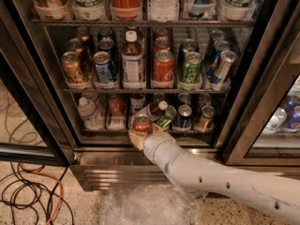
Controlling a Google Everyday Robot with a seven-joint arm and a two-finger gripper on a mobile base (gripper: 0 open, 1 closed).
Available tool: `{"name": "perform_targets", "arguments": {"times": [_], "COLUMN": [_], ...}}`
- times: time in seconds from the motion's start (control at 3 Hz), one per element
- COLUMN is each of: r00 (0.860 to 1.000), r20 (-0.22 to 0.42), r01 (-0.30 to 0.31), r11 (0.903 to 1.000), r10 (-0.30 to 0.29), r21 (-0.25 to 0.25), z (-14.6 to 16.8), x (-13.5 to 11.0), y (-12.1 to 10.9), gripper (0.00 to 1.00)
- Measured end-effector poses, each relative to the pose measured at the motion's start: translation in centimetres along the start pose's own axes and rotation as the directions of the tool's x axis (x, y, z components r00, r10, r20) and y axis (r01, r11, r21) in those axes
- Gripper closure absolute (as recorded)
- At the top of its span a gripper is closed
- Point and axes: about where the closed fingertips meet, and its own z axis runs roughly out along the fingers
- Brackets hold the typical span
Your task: Pick coke can from bottom shelf of fridge
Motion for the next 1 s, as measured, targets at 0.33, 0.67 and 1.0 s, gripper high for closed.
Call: {"name": "perform_targets", "arguments": {"times": [0.33,0.67,1.0], "r00": [1.000,1.000,0.999], "r20": [-0.001,-0.002,-0.051], "r01": [-0.002,0.010,0.007], "r11": [0.9998,0.9995,0.9972], "r10": [0.002,-0.010,-0.010], "r21": [-0.019,-0.029,-0.074], "z": [0.2,-0.8,-3.2], "x": [-0.1,-1.6,-2.4], "y": [0.2,-1.9,-3.2], "gripper": [1.00,1.00,1.00]}}
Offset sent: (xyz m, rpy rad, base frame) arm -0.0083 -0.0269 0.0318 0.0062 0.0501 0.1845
